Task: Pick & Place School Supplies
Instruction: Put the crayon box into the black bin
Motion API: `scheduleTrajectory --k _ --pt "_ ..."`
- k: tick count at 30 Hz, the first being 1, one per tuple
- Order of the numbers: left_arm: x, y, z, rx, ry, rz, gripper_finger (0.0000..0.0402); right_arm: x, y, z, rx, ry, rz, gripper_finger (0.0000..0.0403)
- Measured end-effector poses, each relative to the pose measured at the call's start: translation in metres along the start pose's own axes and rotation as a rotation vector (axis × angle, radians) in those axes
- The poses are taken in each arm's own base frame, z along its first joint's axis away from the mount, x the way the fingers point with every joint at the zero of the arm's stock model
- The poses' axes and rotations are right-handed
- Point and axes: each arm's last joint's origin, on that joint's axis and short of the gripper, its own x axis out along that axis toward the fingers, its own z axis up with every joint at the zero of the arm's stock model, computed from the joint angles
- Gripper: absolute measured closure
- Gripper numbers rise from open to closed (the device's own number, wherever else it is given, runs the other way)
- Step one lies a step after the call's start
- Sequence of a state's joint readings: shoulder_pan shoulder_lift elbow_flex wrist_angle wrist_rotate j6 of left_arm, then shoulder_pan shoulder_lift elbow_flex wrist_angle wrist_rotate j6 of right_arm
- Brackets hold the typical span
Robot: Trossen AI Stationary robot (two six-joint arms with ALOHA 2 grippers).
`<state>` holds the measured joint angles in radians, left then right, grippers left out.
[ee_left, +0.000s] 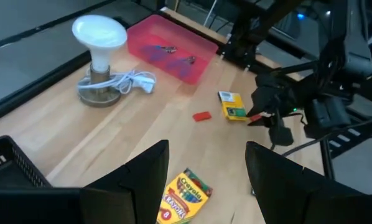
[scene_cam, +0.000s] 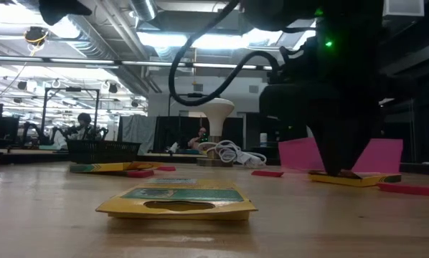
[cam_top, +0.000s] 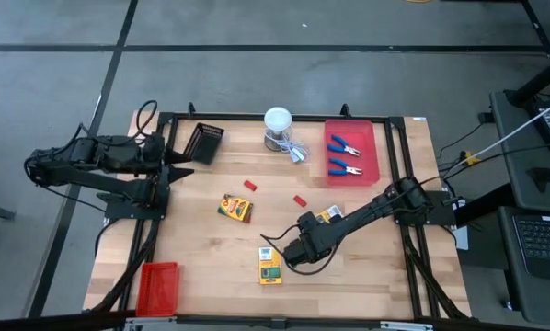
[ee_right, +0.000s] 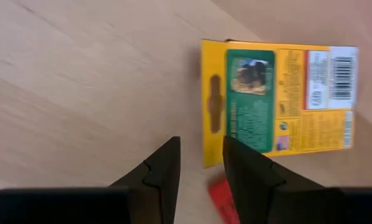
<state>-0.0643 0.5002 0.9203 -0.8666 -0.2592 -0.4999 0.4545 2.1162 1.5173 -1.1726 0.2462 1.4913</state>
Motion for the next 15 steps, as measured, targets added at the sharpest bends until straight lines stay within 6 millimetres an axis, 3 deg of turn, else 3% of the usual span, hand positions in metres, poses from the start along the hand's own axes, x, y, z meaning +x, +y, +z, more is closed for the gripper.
scheduleTrajectory --k 15 --pt "-0.0003 -0.0025 0.0041 -0.013 -0.037 -0.033 0.0192 0.0048 0.0009 0.0011 -0.012 -0.051 -0.024 0.0279"
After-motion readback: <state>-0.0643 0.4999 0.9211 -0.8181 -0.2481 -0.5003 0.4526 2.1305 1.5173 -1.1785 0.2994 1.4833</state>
